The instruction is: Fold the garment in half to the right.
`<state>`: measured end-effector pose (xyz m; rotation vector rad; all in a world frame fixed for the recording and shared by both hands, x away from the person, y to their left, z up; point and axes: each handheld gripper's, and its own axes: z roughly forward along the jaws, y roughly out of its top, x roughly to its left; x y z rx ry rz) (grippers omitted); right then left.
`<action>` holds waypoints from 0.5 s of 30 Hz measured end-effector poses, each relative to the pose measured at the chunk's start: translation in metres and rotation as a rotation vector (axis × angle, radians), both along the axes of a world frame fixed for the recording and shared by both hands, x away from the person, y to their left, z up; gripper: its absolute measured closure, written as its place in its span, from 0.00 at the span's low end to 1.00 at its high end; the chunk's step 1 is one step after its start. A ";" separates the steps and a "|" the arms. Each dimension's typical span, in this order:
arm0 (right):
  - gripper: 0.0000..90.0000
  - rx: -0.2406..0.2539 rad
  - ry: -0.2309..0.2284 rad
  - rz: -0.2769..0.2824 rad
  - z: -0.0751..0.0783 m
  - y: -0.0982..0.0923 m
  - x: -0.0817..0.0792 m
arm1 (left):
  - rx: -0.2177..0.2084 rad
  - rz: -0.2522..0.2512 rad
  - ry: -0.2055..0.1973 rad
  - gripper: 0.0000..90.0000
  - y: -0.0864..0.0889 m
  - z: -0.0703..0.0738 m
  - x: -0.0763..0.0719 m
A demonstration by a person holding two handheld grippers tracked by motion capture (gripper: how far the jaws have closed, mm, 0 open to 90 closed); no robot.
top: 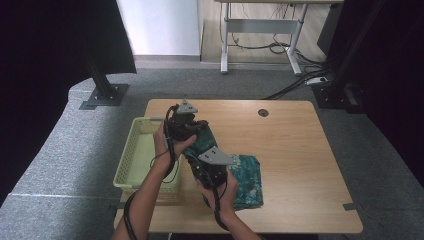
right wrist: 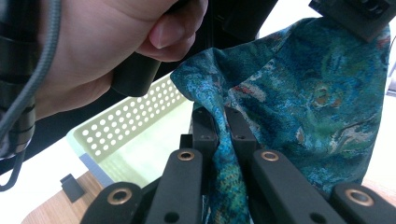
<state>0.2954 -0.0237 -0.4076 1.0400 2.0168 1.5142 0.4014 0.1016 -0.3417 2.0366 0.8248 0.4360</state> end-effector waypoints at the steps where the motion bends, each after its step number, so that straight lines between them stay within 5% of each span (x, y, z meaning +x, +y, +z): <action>1: 0.94 0.003 0.004 0.000 -0.001 0.001 0.000 | -0.002 0.000 0.002 0.98 0.000 -0.001 0.000; 15: 0.94 0.017 0.039 0.016 -0.013 0.001 0.000 | 0.006 0.015 0.018 0.98 0.006 -0.012 0.000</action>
